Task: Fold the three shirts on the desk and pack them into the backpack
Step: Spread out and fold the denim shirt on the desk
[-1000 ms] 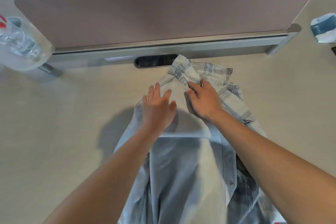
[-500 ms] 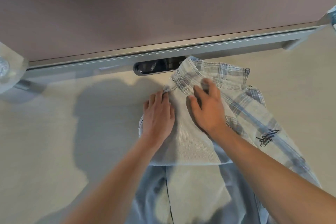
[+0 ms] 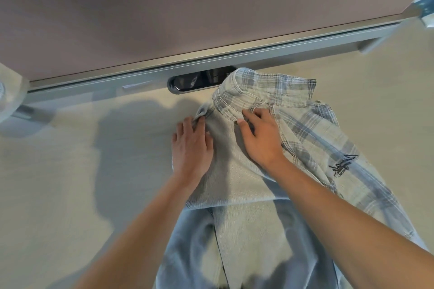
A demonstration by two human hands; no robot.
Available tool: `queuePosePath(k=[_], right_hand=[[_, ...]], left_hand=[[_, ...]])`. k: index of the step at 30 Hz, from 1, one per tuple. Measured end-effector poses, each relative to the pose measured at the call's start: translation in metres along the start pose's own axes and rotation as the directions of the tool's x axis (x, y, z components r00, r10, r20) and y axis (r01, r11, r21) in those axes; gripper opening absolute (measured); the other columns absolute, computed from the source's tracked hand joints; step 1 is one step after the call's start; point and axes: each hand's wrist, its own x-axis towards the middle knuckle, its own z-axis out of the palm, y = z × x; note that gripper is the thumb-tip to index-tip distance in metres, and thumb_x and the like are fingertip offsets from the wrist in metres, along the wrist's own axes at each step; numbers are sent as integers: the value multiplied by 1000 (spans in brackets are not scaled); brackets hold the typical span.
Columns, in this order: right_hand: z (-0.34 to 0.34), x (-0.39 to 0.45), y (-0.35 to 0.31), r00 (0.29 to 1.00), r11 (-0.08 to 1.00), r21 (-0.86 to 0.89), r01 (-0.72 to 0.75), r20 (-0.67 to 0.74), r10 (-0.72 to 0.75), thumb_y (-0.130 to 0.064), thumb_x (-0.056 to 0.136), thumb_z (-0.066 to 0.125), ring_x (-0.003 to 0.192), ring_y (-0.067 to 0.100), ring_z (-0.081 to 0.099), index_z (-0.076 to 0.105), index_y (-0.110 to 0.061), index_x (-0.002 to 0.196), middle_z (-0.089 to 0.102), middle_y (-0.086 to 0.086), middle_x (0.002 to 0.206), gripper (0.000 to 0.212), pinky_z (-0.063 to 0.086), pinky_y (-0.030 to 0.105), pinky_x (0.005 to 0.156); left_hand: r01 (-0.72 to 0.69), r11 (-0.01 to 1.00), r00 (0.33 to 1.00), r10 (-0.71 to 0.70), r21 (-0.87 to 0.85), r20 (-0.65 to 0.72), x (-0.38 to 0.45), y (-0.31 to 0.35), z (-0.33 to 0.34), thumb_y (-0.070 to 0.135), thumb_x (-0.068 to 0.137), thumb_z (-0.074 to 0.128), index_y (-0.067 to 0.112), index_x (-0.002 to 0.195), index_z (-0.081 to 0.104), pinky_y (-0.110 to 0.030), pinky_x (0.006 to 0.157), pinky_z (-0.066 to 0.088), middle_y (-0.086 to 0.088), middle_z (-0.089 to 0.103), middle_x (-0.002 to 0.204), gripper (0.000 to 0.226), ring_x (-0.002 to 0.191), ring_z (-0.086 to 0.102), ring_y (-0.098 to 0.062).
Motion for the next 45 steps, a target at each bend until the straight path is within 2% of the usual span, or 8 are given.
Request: queuePosePath(k=[9,12,15,19,30,39,42,45], right_hand=[[-3,53,-24,987,985,51,163,-13,-162,-35,104,51,143,29,40,53,-9,152,44,13,156,54,32,40,119],[9,69,-22,978,974,-104,203,66,-197,-43,101,37,127,33,46,61,-2,135,52,15,139,58,41,51,108],[13,68,-10,956,889,-358,286,164,-242,-43,106,32,149,38,29,38,-5,157,36,21,157,63,30,55,119],[7,46,-4,965,876,-408,258,73,-251,-42,110,34,160,37,4,28,-15,163,11,18,172,60,10,55,129],[15,48,29,967,828,-499,254,116,-226,-54,110,11,161,26,-14,-5,-28,167,-14,8,174,65,-6,52,129],[2,79,24,948,867,-388,313,186,-259,-51,109,18,162,28,-6,7,-28,168,-2,10,175,65,-4,53,129],[-19,54,27,959,925,-253,285,90,-270,-45,109,21,161,29,9,18,-18,167,16,12,174,64,9,51,130],[-42,23,51,973,926,-312,211,-27,-231,-42,110,21,161,28,13,23,-15,165,22,12,172,61,13,51,129]], left_hand=[[29,999,969,-19,37,-247,18,-16,-9,25,102,44,4,139,55,-47,84,47,-13,55,123,44,103,48,-34],[49,997,982,-39,51,-183,26,-21,3,28,100,46,9,144,51,-47,85,47,-12,53,128,48,107,47,-34],[75,996,987,-67,53,-147,21,-16,8,29,97,49,12,148,46,-49,93,43,-14,48,145,54,119,46,-37],[-81,997,984,80,-2,-162,10,4,10,26,101,46,9,157,37,-51,126,20,-15,25,168,59,157,19,-33],[-176,980,981,182,96,-64,35,11,45,52,110,19,24,167,7,-52,129,5,-5,-3,175,64,160,-10,-20],[-196,975,977,203,108,-62,64,4,36,53,108,26,27,166,13,-55,128,6,-8,7,174,65,161,0,-25],[-131,991,991,132,29,-23,52,22,31,44,106,37,20,164,19,-58,127,5,-11,6,174,65,161,1,-27],[-188,982,981,186,-26,-53,34,58,29,40,104,46,20,163,24,-60,127,6,-10,7,174,66,161,1,-28]])
